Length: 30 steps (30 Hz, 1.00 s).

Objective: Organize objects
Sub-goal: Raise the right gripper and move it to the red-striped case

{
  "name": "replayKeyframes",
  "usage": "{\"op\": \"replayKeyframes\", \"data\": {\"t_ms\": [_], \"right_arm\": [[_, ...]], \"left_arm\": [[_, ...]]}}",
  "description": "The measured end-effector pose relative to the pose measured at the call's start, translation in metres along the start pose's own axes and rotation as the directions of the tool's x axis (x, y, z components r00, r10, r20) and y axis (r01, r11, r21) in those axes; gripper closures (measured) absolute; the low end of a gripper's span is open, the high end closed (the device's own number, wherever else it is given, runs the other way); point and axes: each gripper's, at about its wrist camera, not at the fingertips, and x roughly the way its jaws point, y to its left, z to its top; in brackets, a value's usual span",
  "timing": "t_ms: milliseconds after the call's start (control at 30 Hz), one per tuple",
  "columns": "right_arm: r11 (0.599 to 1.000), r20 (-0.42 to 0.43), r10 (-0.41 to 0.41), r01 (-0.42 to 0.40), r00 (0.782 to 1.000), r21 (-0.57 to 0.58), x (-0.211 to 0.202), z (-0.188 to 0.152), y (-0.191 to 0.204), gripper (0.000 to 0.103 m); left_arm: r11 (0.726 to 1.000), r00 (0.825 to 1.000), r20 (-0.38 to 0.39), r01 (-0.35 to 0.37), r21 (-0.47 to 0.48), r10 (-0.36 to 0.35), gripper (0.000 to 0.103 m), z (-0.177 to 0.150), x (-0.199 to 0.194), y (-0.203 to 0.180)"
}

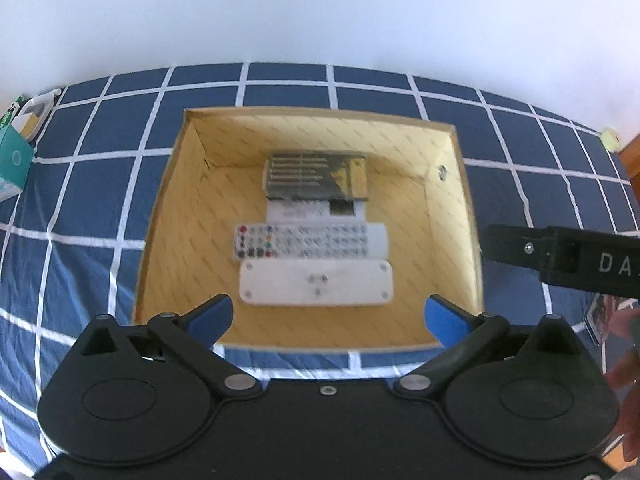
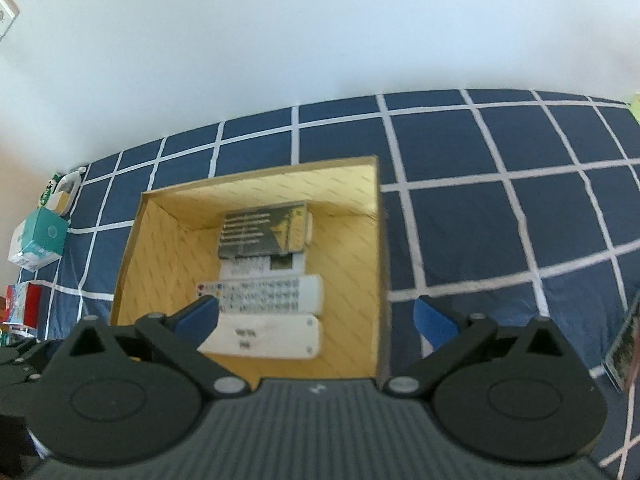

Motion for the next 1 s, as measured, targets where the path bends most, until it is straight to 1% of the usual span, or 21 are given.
{"op": "replayKeyframes", "data": {"t_ms": [200, 367, 500, 600, 733, 1000], "right_arm": [[1.000, 0.000, -0.018, 0.018, 1.000, 0.017, -0.024, -0.023, -0.036, 0.000], [0.999, -0.004, -0.031, 0.032, 0.999, 0.025, -0.037, -0.036, -0.078, 0.000], [1.000, -0.011, -0.026, 0.027, 1.000, 0.016, -0.046, -0.043, -0.117, 0.000], [1.000, -0.022, -0.021, 0.021, 1.000, -0.004, -0.050, -0.045, -0.144, 0.000], [1.000, -0.042, -0.012, 0.011, 0.999, -0.029, -0.056, -0.045, -0.184, 0.000], [0.996, -0.075, -0.034, 0.028, 0.997, -0.086, -0.062, -0.040, -0.268, 0.000]], "left_arm": [[1.000, 1.000, 0.000, 0.006, 0.025, -0.006, 0.000, -0.022, -0.008, -0.040], [0.999, 1.000, 0.004, 0.010, 0.036, -0.010, 0.000, -0.037, -0.008, -0.081], [1.000, 1.000, 0.003, -0.002, 0.014, 0.002, 0.000, -0.047, -0.005, -0.116], [0.999, 0.999, -0.007, -0.035, 0.006, 0.035, 0.000, -0.054, 0.001, -0.145], [0.999, 0.999, -0.022, -0.042, -0.033, 0.041, 0.000, -0.066, 0.009, -0.181], [0.996, 0.998, -0.038, -0.049, -0.080, 0.046, 0.000, -0.087, 0.030, -0.253]]}}
